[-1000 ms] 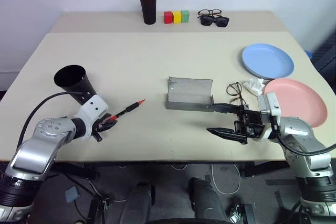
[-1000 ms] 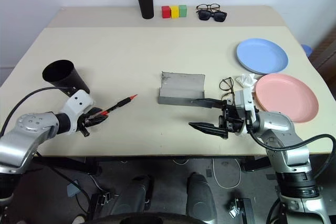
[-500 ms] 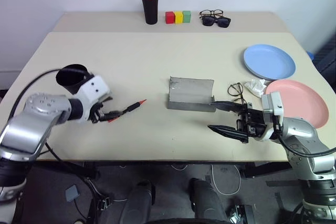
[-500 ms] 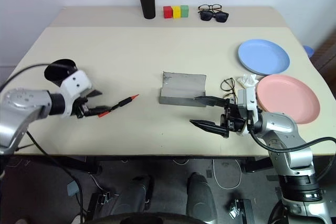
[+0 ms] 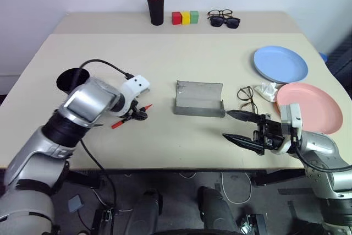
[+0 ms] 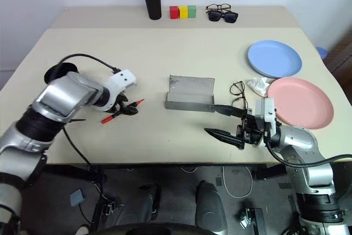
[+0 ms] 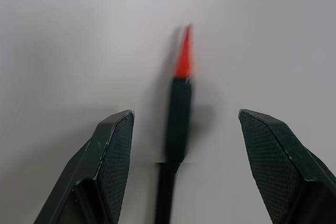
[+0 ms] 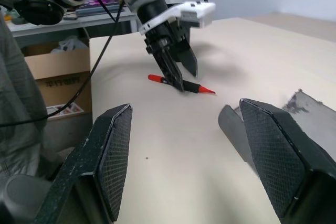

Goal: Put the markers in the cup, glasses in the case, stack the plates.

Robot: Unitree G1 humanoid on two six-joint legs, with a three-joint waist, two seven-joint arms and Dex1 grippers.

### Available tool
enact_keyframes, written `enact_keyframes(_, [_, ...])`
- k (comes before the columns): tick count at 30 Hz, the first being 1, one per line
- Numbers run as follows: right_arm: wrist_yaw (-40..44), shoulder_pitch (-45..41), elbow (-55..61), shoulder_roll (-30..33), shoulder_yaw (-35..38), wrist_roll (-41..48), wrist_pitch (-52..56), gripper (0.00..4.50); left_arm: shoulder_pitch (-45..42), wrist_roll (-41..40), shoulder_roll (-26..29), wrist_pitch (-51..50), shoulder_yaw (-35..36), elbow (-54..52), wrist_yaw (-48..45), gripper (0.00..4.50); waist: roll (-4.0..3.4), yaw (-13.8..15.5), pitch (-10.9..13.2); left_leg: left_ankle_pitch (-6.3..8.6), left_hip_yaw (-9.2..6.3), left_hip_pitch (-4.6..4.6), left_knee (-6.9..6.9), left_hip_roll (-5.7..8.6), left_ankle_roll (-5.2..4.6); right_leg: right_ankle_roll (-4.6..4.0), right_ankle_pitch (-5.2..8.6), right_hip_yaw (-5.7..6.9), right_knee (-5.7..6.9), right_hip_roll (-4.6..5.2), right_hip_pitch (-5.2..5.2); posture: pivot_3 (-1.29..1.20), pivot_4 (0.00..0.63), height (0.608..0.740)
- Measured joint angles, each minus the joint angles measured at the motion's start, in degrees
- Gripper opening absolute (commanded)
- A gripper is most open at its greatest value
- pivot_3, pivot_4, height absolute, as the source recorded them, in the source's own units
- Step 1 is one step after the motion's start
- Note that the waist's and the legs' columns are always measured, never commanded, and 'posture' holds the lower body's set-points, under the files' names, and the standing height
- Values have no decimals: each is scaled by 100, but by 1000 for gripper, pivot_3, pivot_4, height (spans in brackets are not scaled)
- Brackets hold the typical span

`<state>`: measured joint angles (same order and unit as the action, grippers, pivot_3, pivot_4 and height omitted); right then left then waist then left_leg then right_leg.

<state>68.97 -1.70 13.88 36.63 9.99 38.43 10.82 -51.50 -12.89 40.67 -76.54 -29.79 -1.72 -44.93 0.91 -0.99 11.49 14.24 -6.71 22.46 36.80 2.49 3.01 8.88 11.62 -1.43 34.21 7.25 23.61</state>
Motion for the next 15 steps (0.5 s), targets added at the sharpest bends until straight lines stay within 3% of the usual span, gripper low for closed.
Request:
enact_keyframes(3, [-111,157,69,-18,6,-1,-56,3341,-127,99,-96,26,-95,243,91,2486,-5,-8,-3,0,0,-7,0,-1,0,2,1,-1,4,0,-2,0,150,740])
enact_keyframes(8, [-312,239,317,-30,6,1,-113,3341,-211,135,-226,115,-106,479,188,114,-5,-4,-3,0,0,-11,16,-2,1,-8,6,-1,3,0,-14,0,150,740])
enact_keyframes(15, [-437,240,356,-26,6,0,-126,3341,-113,220,-179,258,-33,431,243,45,-6,-9,-4,0,0,-11,14,-6,1,-9,4,-1,4,-3,-13,0,150,740])
